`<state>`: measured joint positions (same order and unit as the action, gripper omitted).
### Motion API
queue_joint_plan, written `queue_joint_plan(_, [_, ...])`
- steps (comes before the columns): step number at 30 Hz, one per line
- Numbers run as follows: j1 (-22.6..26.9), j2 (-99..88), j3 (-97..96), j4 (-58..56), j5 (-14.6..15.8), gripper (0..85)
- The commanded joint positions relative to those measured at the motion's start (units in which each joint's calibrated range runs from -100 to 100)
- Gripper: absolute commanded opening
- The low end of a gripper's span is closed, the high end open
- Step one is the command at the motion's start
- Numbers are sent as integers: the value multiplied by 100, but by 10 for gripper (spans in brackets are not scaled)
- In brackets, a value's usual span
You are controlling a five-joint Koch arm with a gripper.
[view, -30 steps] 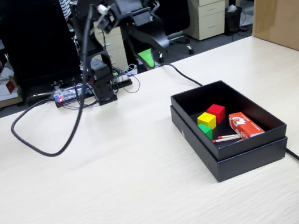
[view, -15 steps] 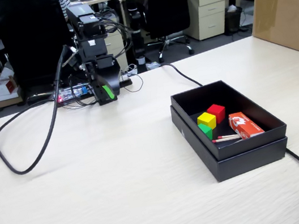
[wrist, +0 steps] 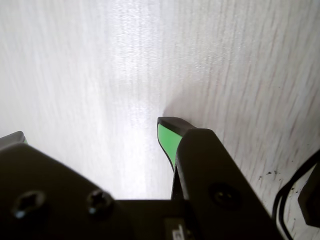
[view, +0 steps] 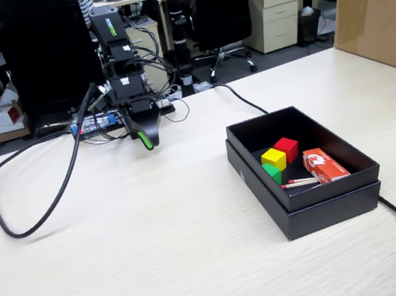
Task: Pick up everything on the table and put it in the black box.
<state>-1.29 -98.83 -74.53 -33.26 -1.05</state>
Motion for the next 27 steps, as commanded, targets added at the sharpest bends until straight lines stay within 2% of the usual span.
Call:
queue_joint_plan(1, [0,-117,-135,617,-34,515])
queue_joint_plan(13, [0,-117,-2066,2717,-361,492])
queue_joint_plan(27, [0,-117,-2021,2725,-361,485])
